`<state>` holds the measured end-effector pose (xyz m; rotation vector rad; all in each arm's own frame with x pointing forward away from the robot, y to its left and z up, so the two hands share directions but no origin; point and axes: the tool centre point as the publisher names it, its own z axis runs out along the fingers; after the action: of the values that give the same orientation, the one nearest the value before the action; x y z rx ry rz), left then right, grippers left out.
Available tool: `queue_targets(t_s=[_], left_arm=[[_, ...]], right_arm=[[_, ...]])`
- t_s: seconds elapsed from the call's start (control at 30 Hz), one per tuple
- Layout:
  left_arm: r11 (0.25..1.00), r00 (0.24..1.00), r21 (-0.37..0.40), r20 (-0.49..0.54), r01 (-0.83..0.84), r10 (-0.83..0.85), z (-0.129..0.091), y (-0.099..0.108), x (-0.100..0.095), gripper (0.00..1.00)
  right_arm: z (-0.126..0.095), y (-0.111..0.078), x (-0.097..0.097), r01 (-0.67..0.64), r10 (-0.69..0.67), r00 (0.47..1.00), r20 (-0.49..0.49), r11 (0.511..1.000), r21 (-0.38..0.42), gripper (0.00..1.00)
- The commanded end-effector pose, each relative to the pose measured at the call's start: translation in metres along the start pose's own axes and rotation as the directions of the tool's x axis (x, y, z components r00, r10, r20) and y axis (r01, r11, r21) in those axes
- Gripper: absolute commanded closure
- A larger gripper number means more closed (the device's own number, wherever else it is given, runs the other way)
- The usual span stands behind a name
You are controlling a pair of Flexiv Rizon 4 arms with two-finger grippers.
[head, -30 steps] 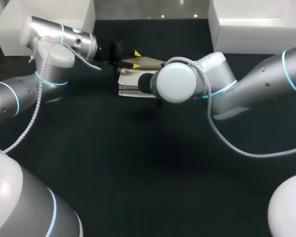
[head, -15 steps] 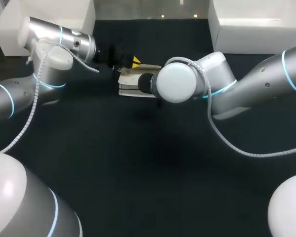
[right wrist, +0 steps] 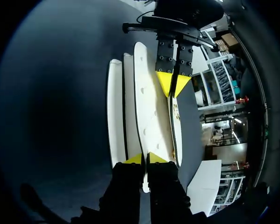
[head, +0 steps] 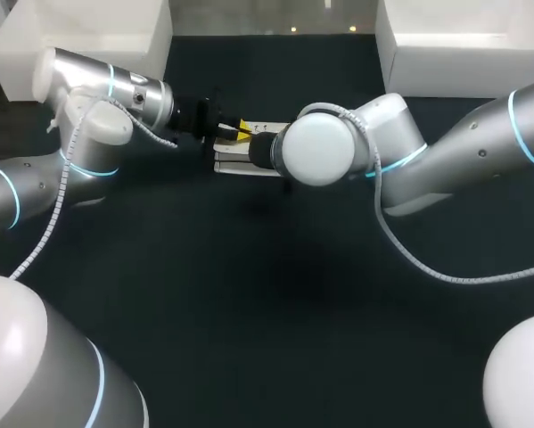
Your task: Pick up the bag, open it, inspect its contents, close it, and place it on the opposite side
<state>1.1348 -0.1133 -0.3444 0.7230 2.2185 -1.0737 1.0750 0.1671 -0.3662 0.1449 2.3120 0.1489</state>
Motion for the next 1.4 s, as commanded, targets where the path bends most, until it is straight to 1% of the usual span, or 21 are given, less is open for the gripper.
queue_targets(t_s=[0.03, 0.17, 0.3, 0.33, 0.37, 0.4, 0.47, 0.5, 0.53, 0.57, 0.6, 0.73, 0.83, 1.0, 1.1, 1.4], left_arm=[[1.000, 1.000, -0.017, -0.014, -0.018, 0.018, 0.001, 0.006, 0.002, 1.00], [0.999, 1.000, -0.033, -0.013, -0.019, 0.019, -0.001, 0.011, 0.004, 1.00], [0.999, 1.000, -0.040, -0.001, -0.015, 0.015, -0.003, 0.011, 0.000, 0.99], [0.999, 1.000, -0.040, 0.001, -0.016, 0.016, -0.003, 0.010, -0.001, 0.78], [0.999, 1.000, -0.039, 0.004, -0.017, 0.017, -0.003, 0.010, -0.003, 0.71], [0.999, 1.000, -0.039, 0.006, -0.019, 0.020, -0.002, 0.009, -0.004, 0.70], [0.999, 1.000, -0.036, 0.008, -0.023, 0.024, -0.001, 0.008, -0.007, 0.72], [0.999, 1.000, -0.035, 0.008, -0.025, 0.025, 0.000, 0.008, -0.008, 0.76], [0.999, 1.000, -0.032, 0.006, -0.029, 0.029, 0.002, 0.007, -0.009, 0.82], [0.999, 0.999, -0.032, 0.005, -0.032, 0.032, 0.003, 0.006, -0.009, 0.98], [0.999, 0.999, -0.031, 0.003, -0.037, 0.038, 0.003, 0.005, -0.010, 1.00], [0.998, 0.999, -0.027, -0.012, -0.051, 0.050, 0.004, 0.003, -0.010, 1.00], [0.998, 0.998, -0.029, -0.041, -0.048, 0.046, 0.003, 0.003, -0.005, 1.00], [0.998, 0.998, -0.060, -0.056, -0.008, 0.004, 0.004, 0.016, 0.003, 1.00], [0.998, 0.998, -0.057, -0.053, 0.012, -0.015, 0.004, 0.019, 0.004, 1.00], [1.000, 0.998, -0.016, -0.056, 0.002, -0.003, 0.014, 0.004, 0.003, 1.00]], right_arm=[[0.001, 0.000, 0.002, -0.001, 0.001, 1.000, 0.004, 1.000, -0.001, 1.00], [0.001, 0.000, 0.002, -0.001, 0.001, 1.000, 0.004, 1.000, -0.001, 1.00], [0.001, 0.000, 0.002, -0.001, 0.001, 1.000, 0.004, 1.000, -0.001, 1.00], [0.001, 0.000, 0.002, -0.001, 0.001, 1.000, 0.004, 1.000, -0.001, 1.00], [0.001, 0.000, 0.002, -0.001, 0.001, 1.000, 0.004, 1.000, -0.001, 1.00], [0.001, 0.000, 0.002, -0.001, 0.001, 1.000, 0.004, 1.000, -0.001, 1.00], [0.001, 0.000, 0.002, -0.001, 0.001, 1.000, 0.004, 1.000, -0.001, 1.00], [0.001, 0.000, 0.002, -0.001, 0.001, 1.000, 0.004, 1.000, -0.001, 1.00], [0.001, 0.000, 0.002, -0.001, 0.001, 1.000, 0.004, 1.000, -0.001, 1.00], [0.001, 0.000, 0.002, -0.001, 0.001, 1.000, 0.004, 1.000, -0.001, 1.00], [0.001, 0.000, 0.002, -0.001, 0.001, 1.000, 0.004, 1.000, -0.001, 1.00], [0.001, 0.000, 0.002, -0.001, 0.001, 1.000, 0.004, 1.000, -0.001, 1.00], [0.001, 0.000, 0.002, -0.001, 0.001, 1.000, 0.004, 1.000, -0.001, 1.00], [0.001, 0.000, 0.002, -0.001, 0.001, 1.000, 0.004, 1.000, -0.001, 1.00], [0.001, 0.000, 0.002, -0.001, 0.001, 1.000, 0.004, 1.000, -0.001, 1.00], [0.001, 0.000, 0.002, -0.001, 0.001, 1.000, 0.004, 1.000, -0.001, 1.00]])
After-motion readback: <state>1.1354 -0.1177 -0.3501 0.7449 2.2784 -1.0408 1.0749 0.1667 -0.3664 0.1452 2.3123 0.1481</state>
